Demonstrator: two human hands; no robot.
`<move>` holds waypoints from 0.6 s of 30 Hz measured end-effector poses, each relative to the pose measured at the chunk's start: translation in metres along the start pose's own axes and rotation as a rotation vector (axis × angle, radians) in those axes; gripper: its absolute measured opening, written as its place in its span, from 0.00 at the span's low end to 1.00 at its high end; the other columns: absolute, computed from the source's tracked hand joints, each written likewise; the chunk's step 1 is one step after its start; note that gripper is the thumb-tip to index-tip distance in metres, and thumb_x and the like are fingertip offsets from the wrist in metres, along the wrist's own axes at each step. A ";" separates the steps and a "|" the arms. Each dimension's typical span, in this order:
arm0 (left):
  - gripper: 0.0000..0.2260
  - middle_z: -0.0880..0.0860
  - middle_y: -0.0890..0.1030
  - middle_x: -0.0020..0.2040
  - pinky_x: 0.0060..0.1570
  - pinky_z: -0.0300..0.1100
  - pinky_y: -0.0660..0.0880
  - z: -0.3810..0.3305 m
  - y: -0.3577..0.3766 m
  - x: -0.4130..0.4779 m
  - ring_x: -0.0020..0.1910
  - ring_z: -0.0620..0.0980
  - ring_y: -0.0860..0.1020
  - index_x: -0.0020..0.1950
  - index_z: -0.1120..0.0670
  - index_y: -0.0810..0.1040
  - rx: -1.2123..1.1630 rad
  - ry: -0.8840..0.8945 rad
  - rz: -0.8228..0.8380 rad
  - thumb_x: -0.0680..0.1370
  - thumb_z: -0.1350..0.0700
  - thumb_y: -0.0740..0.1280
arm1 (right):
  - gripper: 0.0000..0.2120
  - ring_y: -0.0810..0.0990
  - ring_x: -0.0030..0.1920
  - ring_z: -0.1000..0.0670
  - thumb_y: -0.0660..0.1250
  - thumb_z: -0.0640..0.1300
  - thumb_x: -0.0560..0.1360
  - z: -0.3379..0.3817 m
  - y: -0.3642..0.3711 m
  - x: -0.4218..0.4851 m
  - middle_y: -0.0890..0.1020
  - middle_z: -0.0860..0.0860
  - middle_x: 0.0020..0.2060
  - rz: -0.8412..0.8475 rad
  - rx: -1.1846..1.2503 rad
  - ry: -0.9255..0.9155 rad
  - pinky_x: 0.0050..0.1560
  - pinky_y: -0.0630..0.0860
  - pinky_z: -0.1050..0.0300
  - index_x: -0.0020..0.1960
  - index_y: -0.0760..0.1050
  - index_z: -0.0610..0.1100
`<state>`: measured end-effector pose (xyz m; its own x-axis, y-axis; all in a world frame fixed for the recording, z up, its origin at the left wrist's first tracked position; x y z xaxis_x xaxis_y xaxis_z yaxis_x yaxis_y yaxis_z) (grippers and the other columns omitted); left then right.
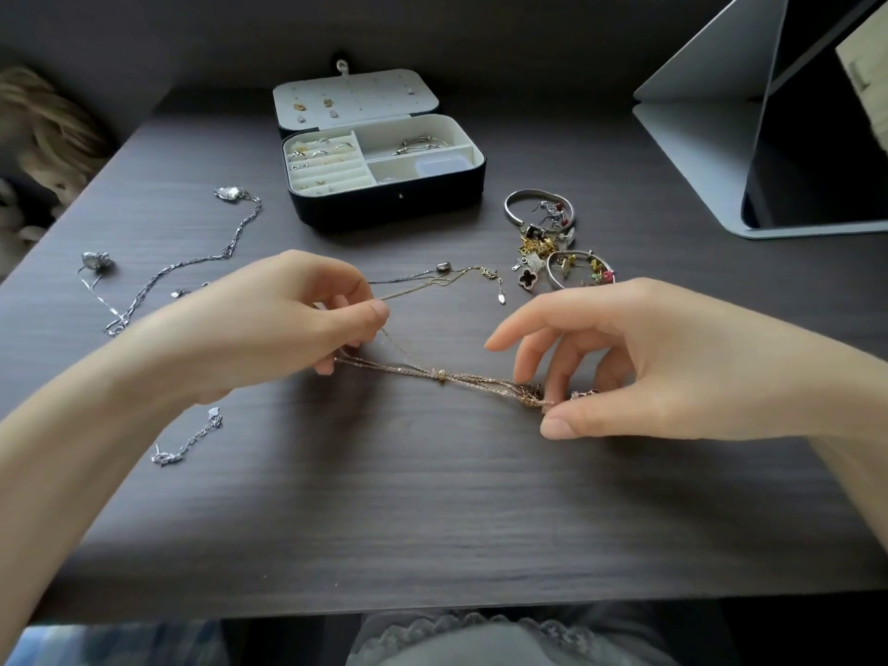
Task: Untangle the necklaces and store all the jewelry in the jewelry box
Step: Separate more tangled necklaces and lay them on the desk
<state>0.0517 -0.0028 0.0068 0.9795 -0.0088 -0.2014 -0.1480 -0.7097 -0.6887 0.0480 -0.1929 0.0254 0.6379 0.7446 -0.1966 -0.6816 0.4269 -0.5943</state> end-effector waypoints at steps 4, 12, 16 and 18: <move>0.11 0.48 0.77 0.27 0.32 0.41 0.67 -0.002 0.000 -0.001 0.23 0.44 0.70 0.36 0.50 0.80 0.009 0.022 0.014 0.73 0.44 0.66 | 0.22 0.83 0.42 0.51 0.73 0.35 0.69 0.003 0.003 -0.004 0.80 0.55 0.46 0.036 0.077 -0.016 0.34 0.81 0.57 0.56 0.76 0.55; 0.13 0.44 0.79 0.45 0.48 0.37 0.73 -0.020 0.000 -0.006 0.38 0.39 0.76 0.34 0.44 0.81 0.159 0.232 0.034 0.68 0.36 0.66 | 0.13 0.82 0.36 0.53 0.70 0.36 0.72 0.008 0.001 -0.002 0.83 0.51 0.39 -0.007 0.042 -0.069 0.34 0.80 0.59 0.53 0.78 0.50; 0.14 0.36 0.77 0.49 0.41 0.23 0.65 -0.027 0.000 -0.010 0.43 0.34 0.75 0.38 0.41 0.80 0.285 0.323 -0.025 0.66 0.34 0.61 | 0.06 0.76 0.33 0.56 0.73 0.42 0.71 0.007 -0.001 0.005 0.80 0.56 0.34 -0.127 -0.169 -0.128 0.35 0.69 0.69 0.46 0.80 0.51; 0.15 0.38 0.78 0.48 0.42 0.22 0.65 -0.028 0.000 -0.011 0.44 0.31 0.74 0.35 0.44 0.80 0.296 0.342 -0.047 0.69 0.35 0.62 | 0.05 0.74 0.35 0.56 0.74 0.46 0.70 0.004 0.003 0.008 0.79 0.57 0.33 -0.143 -0.274 -0.142 0.36 0.67 0.69 0.44 0.80 0.51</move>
<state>0.0446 -0.0224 0.0285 0.9677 -0.2486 0.0423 -0.0861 -0.4831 -0.8713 0.0495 -0.1833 0.0255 0.6505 0.7595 0.0026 -0.4550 0.3924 -0.7994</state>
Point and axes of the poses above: each hand's wrist, its own x-axis towards the middle knuckle, its own y-axis out of the palm, z = x × y, the point moved 8 cm from there along x, towards the middle knuckle
